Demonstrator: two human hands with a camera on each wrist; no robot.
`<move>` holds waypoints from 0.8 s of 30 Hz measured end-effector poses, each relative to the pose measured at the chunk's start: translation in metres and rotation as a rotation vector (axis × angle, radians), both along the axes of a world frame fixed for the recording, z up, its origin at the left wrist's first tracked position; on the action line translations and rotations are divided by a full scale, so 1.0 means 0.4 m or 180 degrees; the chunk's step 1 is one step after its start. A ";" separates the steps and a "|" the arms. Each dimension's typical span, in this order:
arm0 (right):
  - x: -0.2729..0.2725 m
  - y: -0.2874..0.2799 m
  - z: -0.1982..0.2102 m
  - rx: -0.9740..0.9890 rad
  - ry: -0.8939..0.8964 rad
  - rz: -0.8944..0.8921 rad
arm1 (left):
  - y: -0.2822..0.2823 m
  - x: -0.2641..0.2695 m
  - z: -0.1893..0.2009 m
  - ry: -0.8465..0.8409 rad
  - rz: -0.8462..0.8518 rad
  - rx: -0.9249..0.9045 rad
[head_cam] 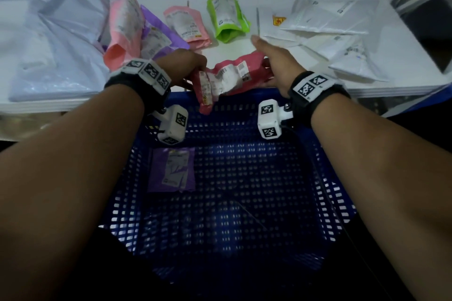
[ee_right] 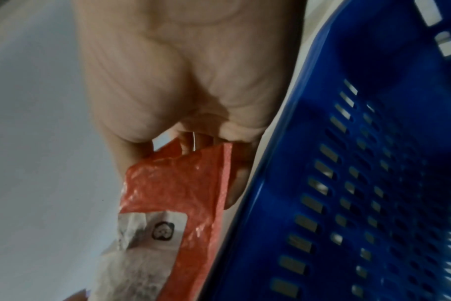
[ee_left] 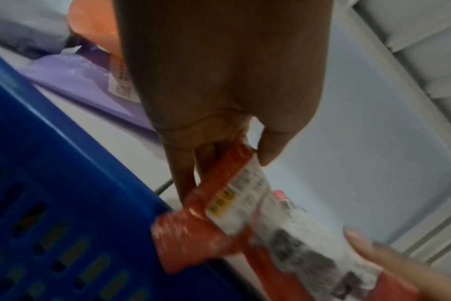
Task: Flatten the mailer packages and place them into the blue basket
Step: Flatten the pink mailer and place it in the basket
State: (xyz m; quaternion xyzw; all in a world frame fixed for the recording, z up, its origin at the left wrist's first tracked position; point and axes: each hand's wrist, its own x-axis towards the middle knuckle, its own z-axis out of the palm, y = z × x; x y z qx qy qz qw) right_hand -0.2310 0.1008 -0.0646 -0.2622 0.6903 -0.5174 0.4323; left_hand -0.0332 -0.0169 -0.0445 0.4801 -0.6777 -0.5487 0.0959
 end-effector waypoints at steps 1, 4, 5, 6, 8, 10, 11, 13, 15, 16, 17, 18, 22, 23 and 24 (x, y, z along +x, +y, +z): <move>0.004 -0.002 -0.006 -0.0037 0.0198 0.0014 | -0.006 0.002 -0.001 -0.0039 0.0011 -0.0078; 0.013 -0.005 -0.039 -0.0098 0.0506 0.0009 | -0.019 0.005 -0.011 0.0213 0.0381 -0.0129; 0.019 -0.001 -0.045 -0.0095 0.0483 -0.0005 | -0.023 0.004 -0.018 0.0287 0.0563 -0.0166; 0.021 -0.001 -0.054 -0.0104 0.0414 -0.0056 | -0.024 0.000 -0.025 0.0316 0.0706 -0.0259; 0.024 -0.004 -0.060 -0.0089 0.0221 -0.0118 | -0.023 -0.008 -0.040 0.0334 0.0911 -0.0499; 0.032 0.002 -0.048 -0.0063 -0.0080 -0.0011 | -0.022 -0.016 -0.047 0.0363 0.1001 -0.0757; 0.036 0.008 -0.040 -0.0059 -0.0252 0.0090 | -0.026 -0.019 -0.052 0.0330 0.1011 -0.0930; 0.042 0.017 -0.033 -0.0054 -0.0489 0.0264 | -0.028 -0.019 -0.059 0.0232 0.1061 -0.1170; 0.052 0.021 -0.033 -0.0085 -0.0538 0.0279 | -0.042 -0.019 -0.079 0.0262 0.1173 -0.1231; 0.057 0.021 -0.034 -0.0111 -0.0530 0.0233 | -0.053 -0.018 -0.093 0.0280 0.1207 -0.1247; 0.063 0.021 -0.033 -0.0137 -0.0537 0.0159 | -0.077 -0.019 -0.123 0.0298 0.1244 -0.1249; 0.065 0.019 -0.036 -0.0155 -0.0553 0.0088 | -0.097 -0.020 -0.148 0.0296 0.1292 -0.1224; 0.064 0.009 -0.038 -0.0199 -0.0499 -0.0053 | -0.083 -0.029 -0.133 0.0208 0.1354 -0.1296; 0.062 0.005 -0.039 -0.0187 -0.0437 -0.0127 | -0.063 -0.030 -0.111 0.0199 0.1328 -0.1338; 0.059 0.000 -0.040 -0.0180 -0.0370 -0.0234 | -0.051 -0.032 -0.098 0.0171 0.1275 -0.1420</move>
